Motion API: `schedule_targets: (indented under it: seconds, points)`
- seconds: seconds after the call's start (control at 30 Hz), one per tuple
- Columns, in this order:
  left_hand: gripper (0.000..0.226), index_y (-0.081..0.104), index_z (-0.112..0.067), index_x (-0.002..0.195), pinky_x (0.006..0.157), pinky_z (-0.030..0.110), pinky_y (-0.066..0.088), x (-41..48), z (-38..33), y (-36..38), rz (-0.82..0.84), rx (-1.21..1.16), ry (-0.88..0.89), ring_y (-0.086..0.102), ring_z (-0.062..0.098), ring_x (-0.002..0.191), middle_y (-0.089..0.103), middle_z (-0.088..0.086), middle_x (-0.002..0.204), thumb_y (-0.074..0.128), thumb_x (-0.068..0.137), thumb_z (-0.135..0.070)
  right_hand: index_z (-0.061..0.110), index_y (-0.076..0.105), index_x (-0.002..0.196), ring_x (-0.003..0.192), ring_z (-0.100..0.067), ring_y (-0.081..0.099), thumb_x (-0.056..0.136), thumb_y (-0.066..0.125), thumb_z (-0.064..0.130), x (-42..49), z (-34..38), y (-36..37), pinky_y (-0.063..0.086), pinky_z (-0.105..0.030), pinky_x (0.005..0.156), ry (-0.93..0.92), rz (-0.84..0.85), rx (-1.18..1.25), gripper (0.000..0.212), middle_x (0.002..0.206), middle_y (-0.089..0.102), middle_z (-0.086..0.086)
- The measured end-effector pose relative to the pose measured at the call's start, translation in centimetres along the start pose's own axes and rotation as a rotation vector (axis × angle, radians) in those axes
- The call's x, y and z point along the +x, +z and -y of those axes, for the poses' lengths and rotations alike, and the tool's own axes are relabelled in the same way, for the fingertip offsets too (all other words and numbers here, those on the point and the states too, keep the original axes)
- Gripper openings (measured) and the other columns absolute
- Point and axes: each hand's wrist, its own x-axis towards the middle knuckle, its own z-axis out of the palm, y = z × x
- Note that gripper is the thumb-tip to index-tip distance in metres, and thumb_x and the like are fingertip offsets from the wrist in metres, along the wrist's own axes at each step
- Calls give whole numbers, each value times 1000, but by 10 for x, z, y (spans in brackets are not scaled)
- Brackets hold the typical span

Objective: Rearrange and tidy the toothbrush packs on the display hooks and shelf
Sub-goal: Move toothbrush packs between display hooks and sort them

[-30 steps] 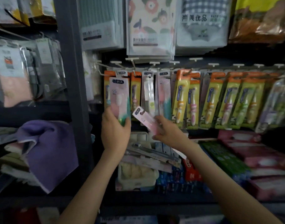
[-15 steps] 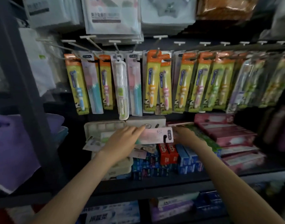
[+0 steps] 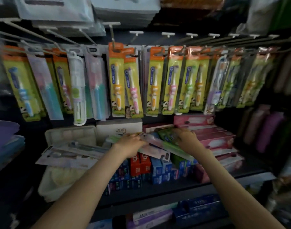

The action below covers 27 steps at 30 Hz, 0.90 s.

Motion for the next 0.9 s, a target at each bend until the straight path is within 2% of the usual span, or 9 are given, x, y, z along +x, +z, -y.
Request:
schedule_targets:
  seconds: [0.07,0.17,0.3,0.43,0.5,0.67,0.73,0.8,0.9]
  points:
    - [65,21,-35,149,115,38,16,2,-3,0,33,-41,-6,15,22,144,10,-1,159,42,95,-4,19,40,140,127,-27,40,97,42,16,-5,4,-5,29,-38,102,-13,-77,45,43,141,42,-6]
    - [60,23,-30,148,112,34,22,-12,-6,-9,-47,-151,-37,24,21,140,21,-1,156,51,95,-22,13,45,136,121,-29,44,96,43,14,-14,26,-13,32,-38,98,-98,-183,116,40,132,49,-8]
    - [46,39,-28,141,94,31,40,-57,-4,-26,-366,-207,-85,44,16,124,43,-5,141,48,96,-31,7,53,127,109,-28,52,95,46,12,-24,80,-23,42,-36,88,-294,-280,223,33,118,58,-11]
    - [36,53,-21,130,75,33,50,-117,23,-46,-721,-194,-234,58,20,107,56,-2,125,50,95,-31,11,47,134,111,-23,52,97,46,15,-27,148,-36,44,-31,85,-420,-366,353,37,122,55,-8]
    - [29,62,-13,117,66,32,52,-156,48,-56,-920,-78,-256,64,24,93,63,3,110,53,93,-25,12,42,137,110,-23,53,96,47,15,-26,183,-43,46,-33,83,-464,-426,436,41,124,54,-8]
    - [26,63,-2,108,85,43,43,-249,117,-74,-1261,302,-434,55,34,95,62,18,107,54,86,-12,14,30,143,115,-18,50,96,48,17,-19,273,-38,44,-21,80,-498,-465,609,51,134,46,-4]
    - [29,62,-2,112,94,48,39,-270,139,-79,-1240,400,-489,53,37,106,59,21,113,50,88,-14,13,26,145,121,-19,46,96,48,17,-11,304,-30,41,-20,84,-469,-434,672,53,138,42,-4]
    - [33,60,-3,116,103,50,32,-280,160,-78,-1141,473,-509,49,38,116,57,21,121,48,89,-16,9,23,146,124,-24,42,96,47,15,2,335,-23,44,-30,91,-433,-408,701,56,142,37,-8]
    - [34,65,-7,113,109,49,24,-283,188,-69,-1041,519,-465,42,33,126,56,18,128,52,84,-18,2,20,145,119,-32,45,94,49,15,31,376,-16,48,-44,88,-344,-428,670,60,140,38,-15]
